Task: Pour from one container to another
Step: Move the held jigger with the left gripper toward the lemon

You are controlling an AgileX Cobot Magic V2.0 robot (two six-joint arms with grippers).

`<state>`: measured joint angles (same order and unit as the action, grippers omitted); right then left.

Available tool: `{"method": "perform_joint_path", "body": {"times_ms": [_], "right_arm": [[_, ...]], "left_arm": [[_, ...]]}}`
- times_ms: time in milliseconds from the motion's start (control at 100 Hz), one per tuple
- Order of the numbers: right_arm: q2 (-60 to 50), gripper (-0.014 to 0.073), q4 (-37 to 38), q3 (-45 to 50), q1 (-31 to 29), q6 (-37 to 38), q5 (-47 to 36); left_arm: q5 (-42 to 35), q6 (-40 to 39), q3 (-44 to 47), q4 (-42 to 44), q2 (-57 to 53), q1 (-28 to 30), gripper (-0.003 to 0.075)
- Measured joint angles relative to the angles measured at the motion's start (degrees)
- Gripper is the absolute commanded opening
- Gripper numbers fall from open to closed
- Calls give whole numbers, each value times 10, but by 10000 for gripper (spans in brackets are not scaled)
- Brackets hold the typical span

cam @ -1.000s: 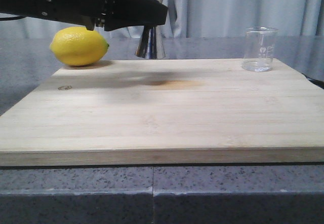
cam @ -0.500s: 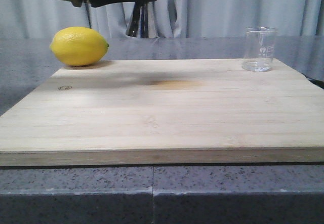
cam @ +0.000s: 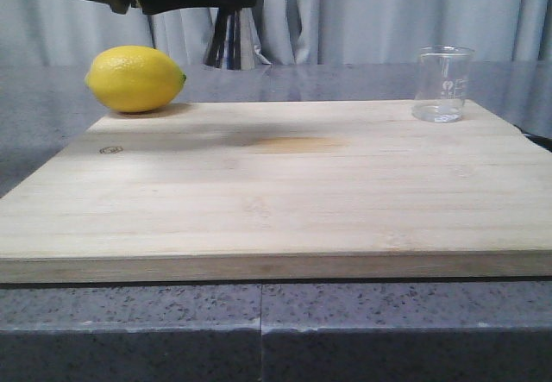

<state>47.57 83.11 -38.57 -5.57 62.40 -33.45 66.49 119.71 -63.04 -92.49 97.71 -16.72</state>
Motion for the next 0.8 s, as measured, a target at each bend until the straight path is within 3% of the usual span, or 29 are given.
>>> {"method": "perform_joint_path", "body": {"times_ms": [800], "right_arm": [[0,546,0,0,0,1,1]], "left_arm": [[0,54,69,-32,-1,0,-19]]}}
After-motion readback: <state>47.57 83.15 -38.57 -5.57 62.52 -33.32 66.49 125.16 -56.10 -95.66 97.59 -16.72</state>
